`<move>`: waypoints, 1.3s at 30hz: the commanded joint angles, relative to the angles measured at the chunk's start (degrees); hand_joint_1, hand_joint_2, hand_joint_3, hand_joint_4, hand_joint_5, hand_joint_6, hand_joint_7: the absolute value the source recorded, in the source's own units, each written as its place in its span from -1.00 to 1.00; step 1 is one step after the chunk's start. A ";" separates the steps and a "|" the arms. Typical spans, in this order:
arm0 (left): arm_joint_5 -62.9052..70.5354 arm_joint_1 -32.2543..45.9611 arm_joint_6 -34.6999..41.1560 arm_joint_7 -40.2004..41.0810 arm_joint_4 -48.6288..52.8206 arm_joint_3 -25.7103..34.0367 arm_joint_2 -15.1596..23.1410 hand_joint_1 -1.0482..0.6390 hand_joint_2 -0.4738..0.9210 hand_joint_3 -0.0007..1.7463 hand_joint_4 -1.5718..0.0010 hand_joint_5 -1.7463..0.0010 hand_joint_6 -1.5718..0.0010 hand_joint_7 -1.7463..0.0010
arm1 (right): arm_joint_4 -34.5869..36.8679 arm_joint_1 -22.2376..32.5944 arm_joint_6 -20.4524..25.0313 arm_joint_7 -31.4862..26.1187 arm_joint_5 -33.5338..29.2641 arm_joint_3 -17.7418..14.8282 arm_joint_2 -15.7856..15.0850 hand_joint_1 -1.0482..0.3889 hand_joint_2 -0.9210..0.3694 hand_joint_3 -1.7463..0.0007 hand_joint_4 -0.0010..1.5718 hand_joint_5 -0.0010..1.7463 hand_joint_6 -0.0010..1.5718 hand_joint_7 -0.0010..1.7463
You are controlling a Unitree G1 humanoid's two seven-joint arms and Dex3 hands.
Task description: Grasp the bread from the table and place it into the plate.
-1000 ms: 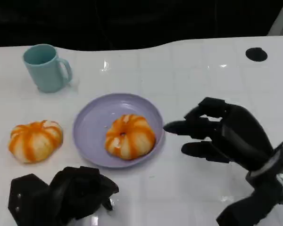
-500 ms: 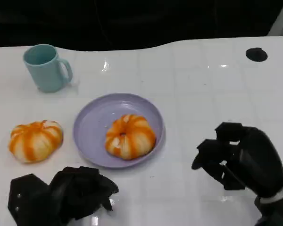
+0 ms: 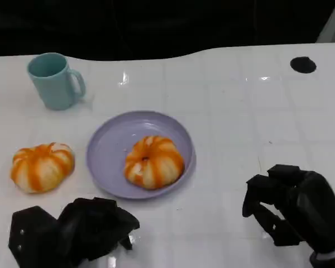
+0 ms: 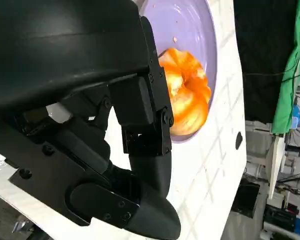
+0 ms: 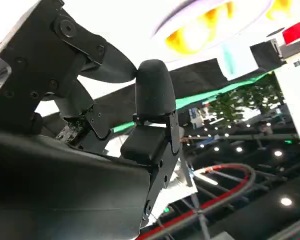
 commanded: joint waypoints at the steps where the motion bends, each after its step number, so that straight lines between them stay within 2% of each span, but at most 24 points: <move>1: 0.29 0.57 0.46 -0.11 -0.16 0.31 1.17 -1.00 0.57 -0.69 -0.15 -0.73 -0.93 0.55 | 0.22 1.92 -1.56 4.14 4.17 -1.01 -0.31 0.32 0.08 -0.65 0.14 0.99 0.10 0.58; 4: 0.37 0.64 0.52 0.00 -0.36 0.19 1.10 -1.00 0.58 -0.69 -0.14 -0.74 -0.93 0.54 | -0.63 3.39 -1.64 9.10 8.19 -1.65 0.14 0.29 0.03 -0.63 0.12 0.99 0.12 0.50; 9: 0.35 0.90 0.71 0.04 -0.88 0.06 1.00 -1.00 0.58 -0.68 -0.14 -0.74 -0.93 0.54 | -4.08 7.02 -0.74 19.00 16.82 -3.36 1.64 0.24 0.01 -0.63 0.11 1.00 0.10 0.53; 14: 0.33 1.09 0.17 -0.24 -0.78 0.04 1.03 -1.00 0.58 -0.68 -0.14 -0.74 -0.92 0.54 | -5.98 8.96 -0.01 25.83 21.44 -5.17 2.85 0.22 -0.03 -0.59 0.08 0.99 0.08 0.52; 23: 0.20 1.15 0.43 -0.35 -0.77 0.28 1.09 -1.00 0.58 -0.69 -0.13 -0.74 -0.92 0.54 | -4.74 9.17 -0.75 29.52 22.08 -7.42 4.56 0.20 -0.02 -0.59 0.06 0.99 0.09 0.46; 39: 0.34 0.98 0.48 -0.17 -0.27 0.53 1.44 -1.00 0.60 -0.70 -0.12 -0.75 -0.92 0.53 | -2.36 8.03 -1.46 28.08 19.26 -8.35 6.11 0.20 -0.07 -0.49 0.05 1.00 0.12 0.36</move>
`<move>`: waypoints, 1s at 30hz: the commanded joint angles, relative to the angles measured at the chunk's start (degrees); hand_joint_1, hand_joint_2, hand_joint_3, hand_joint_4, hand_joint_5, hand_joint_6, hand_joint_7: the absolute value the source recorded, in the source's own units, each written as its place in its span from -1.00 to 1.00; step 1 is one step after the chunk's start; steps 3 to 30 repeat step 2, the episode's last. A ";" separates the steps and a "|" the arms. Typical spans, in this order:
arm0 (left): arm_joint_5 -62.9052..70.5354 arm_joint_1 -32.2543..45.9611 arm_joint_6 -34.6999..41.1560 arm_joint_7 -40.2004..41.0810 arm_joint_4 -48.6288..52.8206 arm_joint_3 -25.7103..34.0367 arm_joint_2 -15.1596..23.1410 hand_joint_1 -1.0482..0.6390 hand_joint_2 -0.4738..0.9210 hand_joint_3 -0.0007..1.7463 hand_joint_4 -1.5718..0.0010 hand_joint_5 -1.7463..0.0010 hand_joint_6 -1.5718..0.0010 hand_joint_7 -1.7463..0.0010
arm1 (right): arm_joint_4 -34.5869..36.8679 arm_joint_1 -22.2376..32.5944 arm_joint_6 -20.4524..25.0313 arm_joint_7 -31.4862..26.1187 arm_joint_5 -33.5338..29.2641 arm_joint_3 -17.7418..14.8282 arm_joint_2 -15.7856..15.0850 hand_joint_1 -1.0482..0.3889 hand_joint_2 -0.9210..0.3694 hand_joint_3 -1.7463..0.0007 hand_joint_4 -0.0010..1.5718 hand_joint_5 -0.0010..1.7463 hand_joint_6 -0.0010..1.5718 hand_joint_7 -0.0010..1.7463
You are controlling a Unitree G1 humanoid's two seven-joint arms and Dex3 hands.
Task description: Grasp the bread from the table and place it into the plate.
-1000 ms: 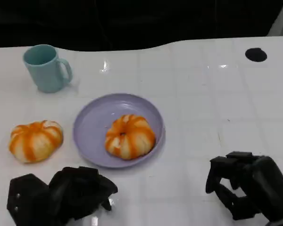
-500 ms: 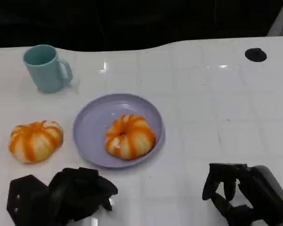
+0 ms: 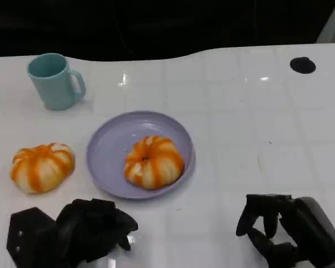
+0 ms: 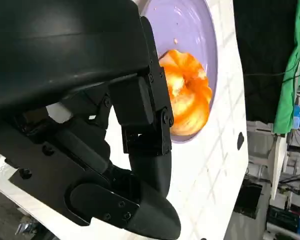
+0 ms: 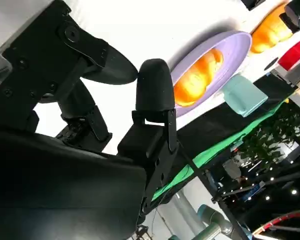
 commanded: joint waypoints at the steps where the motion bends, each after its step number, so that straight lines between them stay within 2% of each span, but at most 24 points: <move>1: -0.05 0.35 0.33 -0.20 0.55 0.50 0.98 -1.00 0.60 -0.70 -0.12 -0.75 -0.92 0.53 | 1.33 -0.38 -1.13 -0.84 0.19 -1.03 0.13 0.20 -0.08 -0.48 0.05 1.00 0.13 0.36; 30: -0.09 0.36 0.34 -0.23 0.55 0.52 0.97 -1.00 0.60 -0.70 -0.12 -0.75 -0.92 0.52 | 1.48 -0.43 -1.23 -0.87 0.18 -1.06 0.18 0.20 -0.08 -0.48 0.05 1.00 0.13 0.36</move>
